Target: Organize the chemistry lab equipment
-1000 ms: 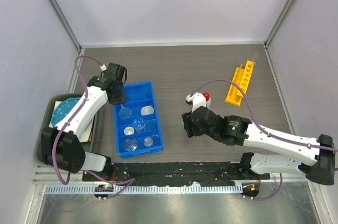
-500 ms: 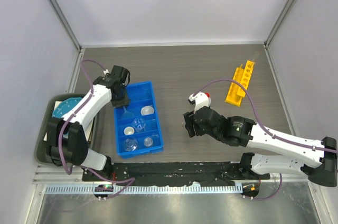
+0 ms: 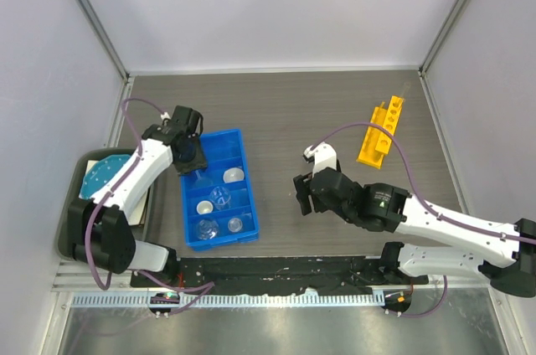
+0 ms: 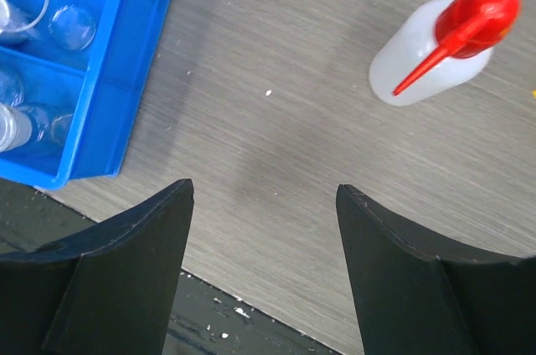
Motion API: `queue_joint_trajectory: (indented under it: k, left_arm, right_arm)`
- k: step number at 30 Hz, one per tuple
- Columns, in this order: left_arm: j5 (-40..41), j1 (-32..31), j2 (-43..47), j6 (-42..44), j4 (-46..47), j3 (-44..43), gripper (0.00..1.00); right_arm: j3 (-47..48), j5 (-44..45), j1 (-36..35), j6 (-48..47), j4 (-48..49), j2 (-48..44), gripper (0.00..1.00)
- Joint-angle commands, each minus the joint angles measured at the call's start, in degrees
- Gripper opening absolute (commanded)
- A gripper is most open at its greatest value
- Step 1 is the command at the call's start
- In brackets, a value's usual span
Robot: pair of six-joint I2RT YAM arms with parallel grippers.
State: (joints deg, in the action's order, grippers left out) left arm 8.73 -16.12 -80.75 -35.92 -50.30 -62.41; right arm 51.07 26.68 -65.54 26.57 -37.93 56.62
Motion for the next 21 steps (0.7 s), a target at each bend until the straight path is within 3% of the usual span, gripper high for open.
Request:
queue_joint_trajectory:
  k: [1, 5, 10, 13, 21]
  left_arm:
    - [0.7, -0.4, 5.9, 0.2, -3.9, -1.8, 0.45]
    - [0.6, -0.9, 9.5, 1.6, -8.0, -4.9, 0.5]
    - [-2.3, -1.4, 15.2, 2.1, -8.6, -5.6, 0.64]
    - [-4.7, -1.6, 18.0, 2.5, -8.7, -5.2, 0.67]
    - [-7.9, -1.8, 24.3, 3.2, -6.8, -2.0, 0.68]
  right_arm:
    - [4.8, 9.9, 0.1, -0.2, -1.5, -0.9, 0.78]
    - [7.5, 12.4, 3.9, -0.3, -2.8, -0.5, 0.82]
    - [6.3, 7.6, 16.4, -1.1, 0.2, -0.3, 0.83]
    - [5.4, 4.1, 22.4, -1.5, 2.8, 1.4, 0.83]
    - [8.9, 0.7, 26.3, -1.1, 7.2, 11.8, 0.83]
